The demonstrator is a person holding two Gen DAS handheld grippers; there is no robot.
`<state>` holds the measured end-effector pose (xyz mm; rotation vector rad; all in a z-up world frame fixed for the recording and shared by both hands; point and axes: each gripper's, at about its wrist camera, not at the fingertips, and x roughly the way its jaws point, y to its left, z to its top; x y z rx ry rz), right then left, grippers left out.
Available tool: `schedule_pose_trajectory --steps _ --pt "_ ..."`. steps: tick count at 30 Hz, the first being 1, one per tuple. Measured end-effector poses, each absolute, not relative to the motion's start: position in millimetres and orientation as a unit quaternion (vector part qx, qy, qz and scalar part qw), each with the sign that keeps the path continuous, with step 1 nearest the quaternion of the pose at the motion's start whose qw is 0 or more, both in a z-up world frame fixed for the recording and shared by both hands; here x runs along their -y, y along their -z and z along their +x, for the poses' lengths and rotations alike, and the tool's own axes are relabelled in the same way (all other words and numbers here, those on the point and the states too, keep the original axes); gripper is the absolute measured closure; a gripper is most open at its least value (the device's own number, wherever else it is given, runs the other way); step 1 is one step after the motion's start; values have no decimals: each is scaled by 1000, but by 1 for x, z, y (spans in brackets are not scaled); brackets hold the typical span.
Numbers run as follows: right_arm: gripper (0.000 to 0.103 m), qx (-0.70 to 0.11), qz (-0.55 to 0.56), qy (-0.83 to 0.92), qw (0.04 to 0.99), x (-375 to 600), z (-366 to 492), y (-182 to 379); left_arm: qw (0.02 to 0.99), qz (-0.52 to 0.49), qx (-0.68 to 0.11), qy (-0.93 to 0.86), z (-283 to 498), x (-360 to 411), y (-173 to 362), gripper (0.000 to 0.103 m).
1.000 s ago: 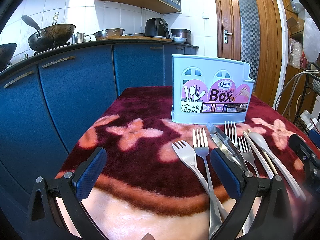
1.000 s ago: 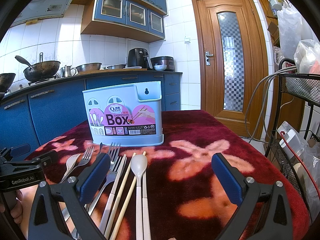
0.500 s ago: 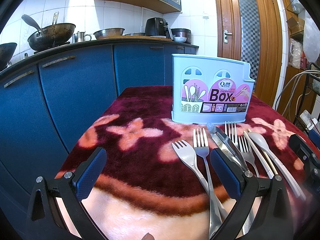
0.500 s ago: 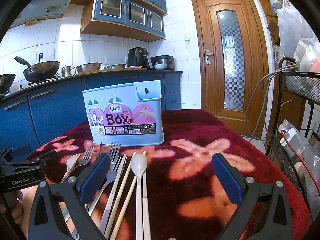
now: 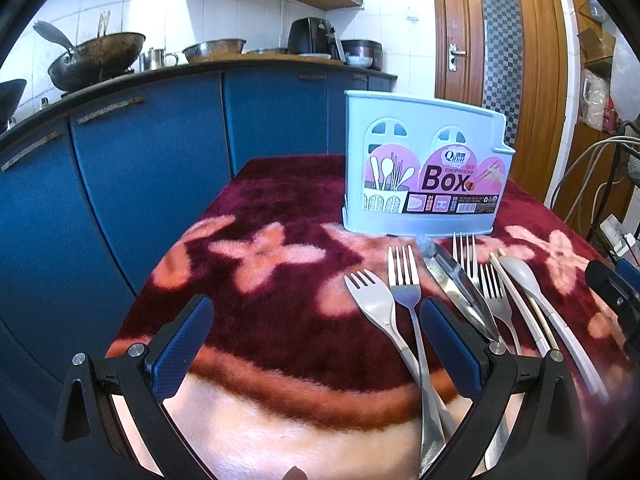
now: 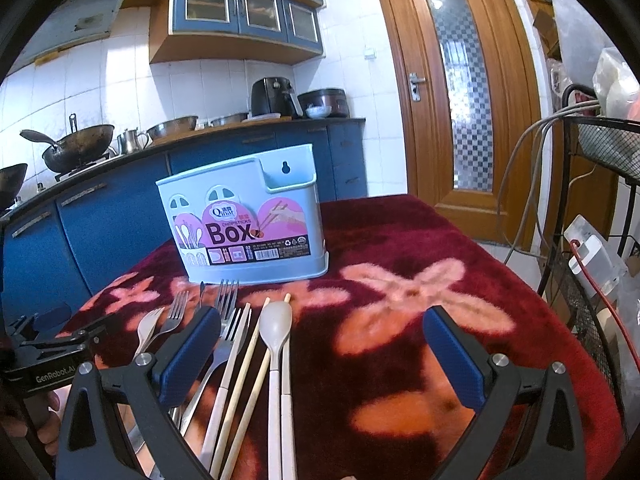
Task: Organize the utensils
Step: 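Grasp a silver fork with the left tool while the right tool grasps the white plastic spoon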
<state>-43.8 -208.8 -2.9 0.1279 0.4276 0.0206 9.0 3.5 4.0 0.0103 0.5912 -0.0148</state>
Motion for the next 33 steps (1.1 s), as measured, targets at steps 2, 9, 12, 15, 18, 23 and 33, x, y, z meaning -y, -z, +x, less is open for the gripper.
schedule_pose_trajectory --steps 2,9,12,15,18,23,33 --pt "0 -229 60 -19 972 210 -41 1 953 3 -304 12 13 -5 -5 0" --pt "0 -310 47 -36 949 216 -21 1 934 -8 -354 39 30 -6 -5 0" --pt "5 -338 51 -41 939 221 -14 3 924 -11 -378 49 37 -5 -3 0" --pt "15 -365 54 -54 928 223 -7 6 914 -1 -401 58 45 -1 0 4" --pt "23 -382 49 -67 920 220 0 7 907 9 -416 62 53 2 3 10" --pt "42 -409 35 -90 907 211 13 10 892 -6 -444 79 67 1 11 14" --pt "64 -448 26 -116 886 208 35 20 877 -29 -471 94 90 -9 15 18"
